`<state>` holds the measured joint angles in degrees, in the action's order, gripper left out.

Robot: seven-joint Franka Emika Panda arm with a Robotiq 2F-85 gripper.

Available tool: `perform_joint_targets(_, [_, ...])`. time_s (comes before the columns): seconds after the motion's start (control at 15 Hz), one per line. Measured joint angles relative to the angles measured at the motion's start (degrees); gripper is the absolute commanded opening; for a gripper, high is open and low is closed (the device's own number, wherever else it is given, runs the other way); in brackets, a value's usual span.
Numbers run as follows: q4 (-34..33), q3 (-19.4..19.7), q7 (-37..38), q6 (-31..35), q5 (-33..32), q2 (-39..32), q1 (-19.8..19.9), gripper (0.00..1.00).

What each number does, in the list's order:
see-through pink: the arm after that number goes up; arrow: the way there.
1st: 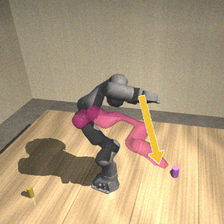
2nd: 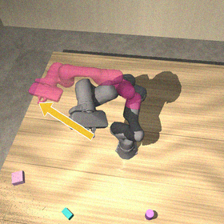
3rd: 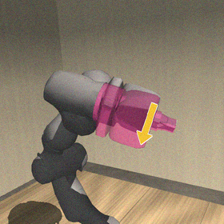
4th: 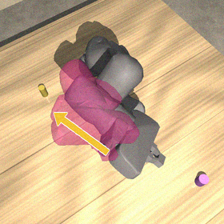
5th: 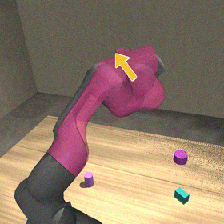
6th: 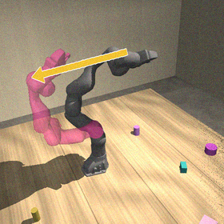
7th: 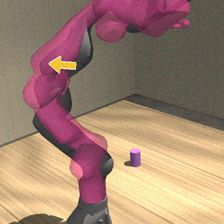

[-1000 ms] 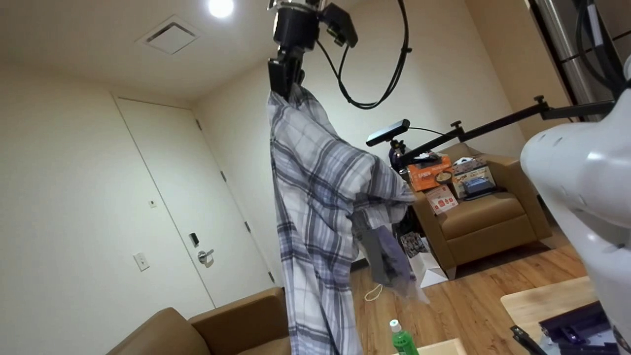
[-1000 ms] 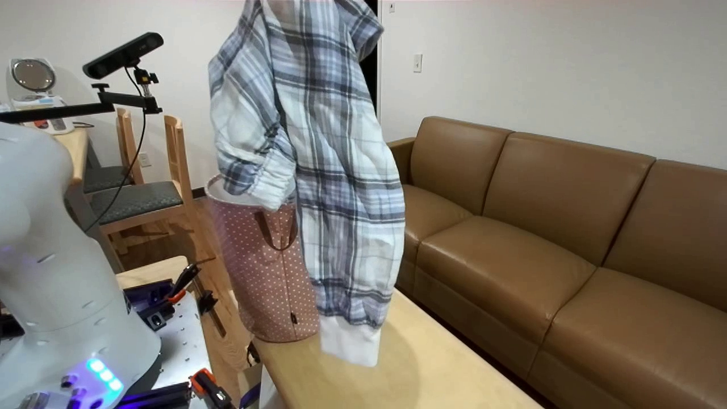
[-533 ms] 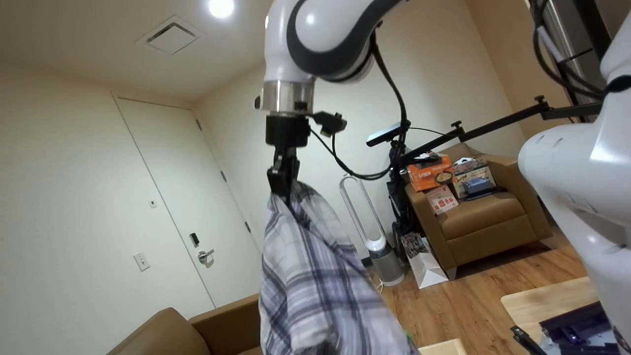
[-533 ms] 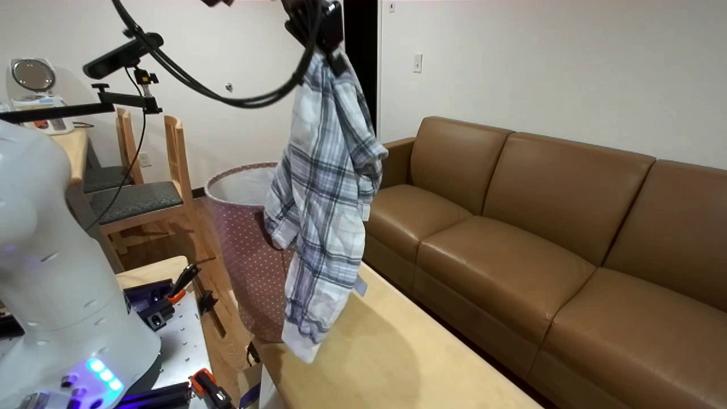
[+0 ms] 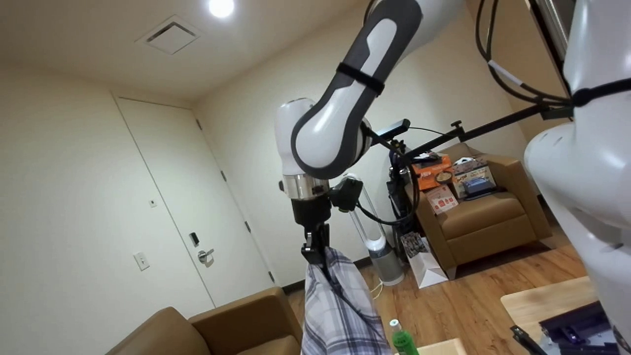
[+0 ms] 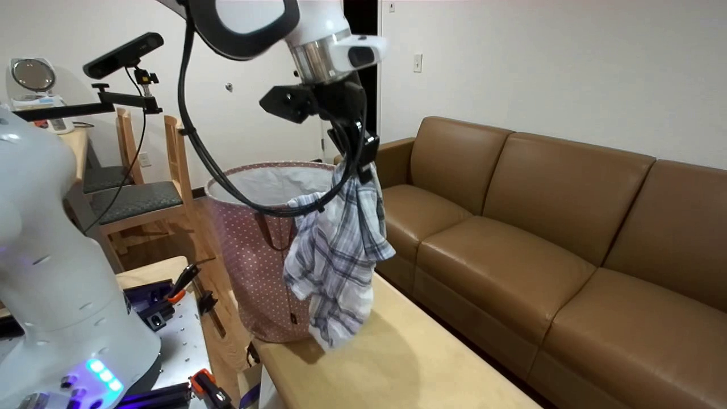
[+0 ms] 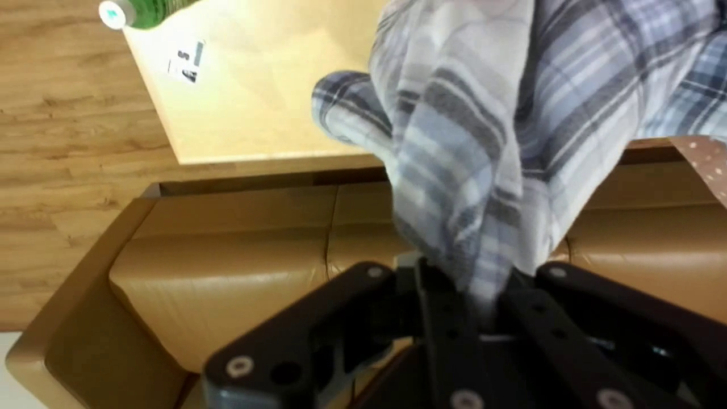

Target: Remove three things from the carrier bag and put them on the table

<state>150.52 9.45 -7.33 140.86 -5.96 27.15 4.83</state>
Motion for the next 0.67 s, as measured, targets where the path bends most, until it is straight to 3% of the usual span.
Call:
perform_joint_targets(0.2, [-0.06, 2.81, -1.29, 1.13, 2.47, -3.29, 0.13, 0.03])
perform_joint_targets(0.67, [-0.08, 1.78, 0.07, 2.34, 2.19, -3.70, 0.77, 0.01])
